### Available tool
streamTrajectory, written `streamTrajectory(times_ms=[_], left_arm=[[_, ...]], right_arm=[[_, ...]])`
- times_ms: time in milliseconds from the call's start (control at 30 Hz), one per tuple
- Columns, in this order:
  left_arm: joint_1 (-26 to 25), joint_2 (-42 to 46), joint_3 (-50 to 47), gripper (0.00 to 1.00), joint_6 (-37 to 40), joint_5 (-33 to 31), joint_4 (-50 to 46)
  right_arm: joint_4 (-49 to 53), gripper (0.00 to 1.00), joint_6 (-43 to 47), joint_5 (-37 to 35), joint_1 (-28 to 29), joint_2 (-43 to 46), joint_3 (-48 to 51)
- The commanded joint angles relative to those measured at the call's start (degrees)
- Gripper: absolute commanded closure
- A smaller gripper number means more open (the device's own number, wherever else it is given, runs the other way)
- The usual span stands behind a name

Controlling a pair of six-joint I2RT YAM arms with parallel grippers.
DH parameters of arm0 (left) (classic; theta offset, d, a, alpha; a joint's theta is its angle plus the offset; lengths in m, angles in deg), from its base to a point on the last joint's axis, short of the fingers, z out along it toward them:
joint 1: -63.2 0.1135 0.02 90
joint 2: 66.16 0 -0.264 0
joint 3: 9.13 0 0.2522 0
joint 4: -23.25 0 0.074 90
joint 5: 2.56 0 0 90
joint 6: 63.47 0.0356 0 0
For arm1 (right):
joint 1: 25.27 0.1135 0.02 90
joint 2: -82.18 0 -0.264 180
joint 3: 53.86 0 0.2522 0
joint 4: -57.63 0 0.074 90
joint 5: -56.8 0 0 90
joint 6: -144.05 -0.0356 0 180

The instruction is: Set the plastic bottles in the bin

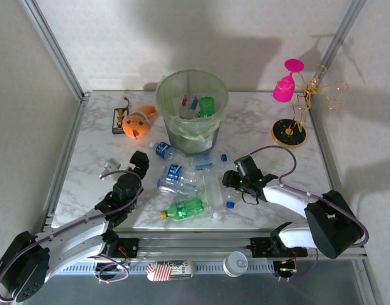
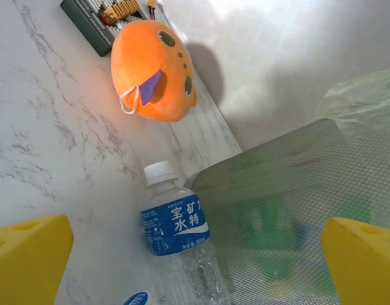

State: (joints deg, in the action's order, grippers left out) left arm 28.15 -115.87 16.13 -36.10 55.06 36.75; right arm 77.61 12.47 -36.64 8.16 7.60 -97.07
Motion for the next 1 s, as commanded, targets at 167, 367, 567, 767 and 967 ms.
streamTrajectory(times_ms=[167, 367, 567, 767, 967], left_arm=[[4.28, -1.55, 1.18, 0.00, 0.45, 4.08, 1.29], [8.33, -3.23, 1.07, 0.00, 1.70, 8.68, 1.91], [10.25, -5.12, 0.49, 0.00, 3.12, 13.20, 2.44], [11.32, -6.18, 0.01, 0.00, 4.40, 16.47, 2.49], [11.58, -5.25, -0.17, 0.00, 5.42, 17.35, 1.15]], right_arm=[[3.70, 0.46, 2.77, -4.90, 0.50, 2.76, -3.56], [7.59, 0.47, 10.12, -10.83, -0.14, 7.30, -12.83], [9.17, 0.47, 18.51, -14.89, -1.35, 6.32, -27.48], [3.86, 0.47, 24.68, -13.45, -1.69, 2.70, -41.20], [-5.18, 0.48, 26.54, -8.64, -1.70, -1.98, -49.75]])
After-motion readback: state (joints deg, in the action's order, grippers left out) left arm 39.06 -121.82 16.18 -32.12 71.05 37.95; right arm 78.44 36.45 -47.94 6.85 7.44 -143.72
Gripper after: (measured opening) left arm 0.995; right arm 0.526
